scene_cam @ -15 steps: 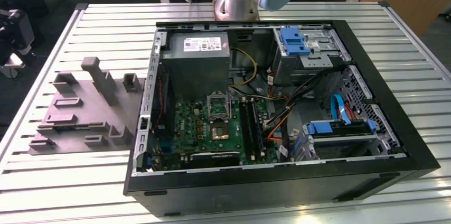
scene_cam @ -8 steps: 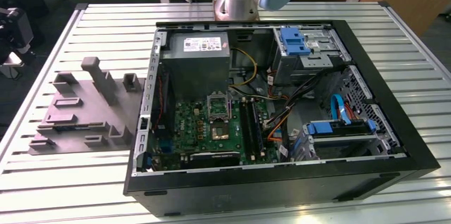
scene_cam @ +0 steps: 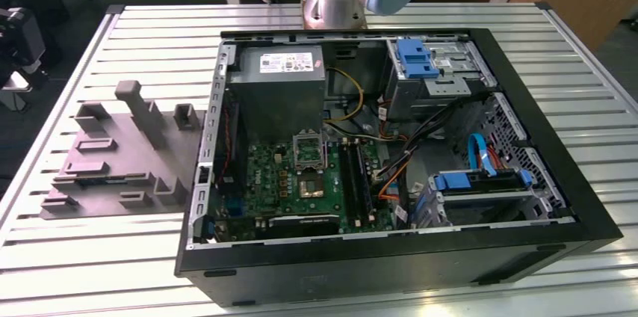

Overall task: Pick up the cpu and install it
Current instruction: 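Pick up the cpu and move it towards the insertion slot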

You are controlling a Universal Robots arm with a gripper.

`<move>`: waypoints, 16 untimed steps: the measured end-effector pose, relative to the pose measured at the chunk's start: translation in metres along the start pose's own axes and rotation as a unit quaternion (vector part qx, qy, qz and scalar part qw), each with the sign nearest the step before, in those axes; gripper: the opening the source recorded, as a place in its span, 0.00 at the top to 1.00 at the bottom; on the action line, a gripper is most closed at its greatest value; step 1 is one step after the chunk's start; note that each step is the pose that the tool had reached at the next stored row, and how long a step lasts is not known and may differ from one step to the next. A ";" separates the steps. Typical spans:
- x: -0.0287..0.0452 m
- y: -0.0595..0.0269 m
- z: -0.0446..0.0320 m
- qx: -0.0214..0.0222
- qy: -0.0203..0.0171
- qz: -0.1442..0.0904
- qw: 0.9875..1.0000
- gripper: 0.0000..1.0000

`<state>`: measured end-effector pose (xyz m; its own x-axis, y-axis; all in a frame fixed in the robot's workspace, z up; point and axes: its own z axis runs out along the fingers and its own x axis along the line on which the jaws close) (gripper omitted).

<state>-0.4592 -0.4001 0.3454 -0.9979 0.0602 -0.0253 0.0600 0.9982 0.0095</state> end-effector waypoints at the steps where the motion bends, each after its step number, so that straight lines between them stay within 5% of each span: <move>1: 0.0000 0.0000 -0.0005 0.000 0.000 0.000 1.000 0.53; 16: -0.0002 0.0006 -0.0090 0.000 0.000 0.000 1.000 0.53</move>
<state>-0.4592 -0.3996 0.3545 -0.9979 0.0602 -0.0255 0.0600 0.9982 0.0090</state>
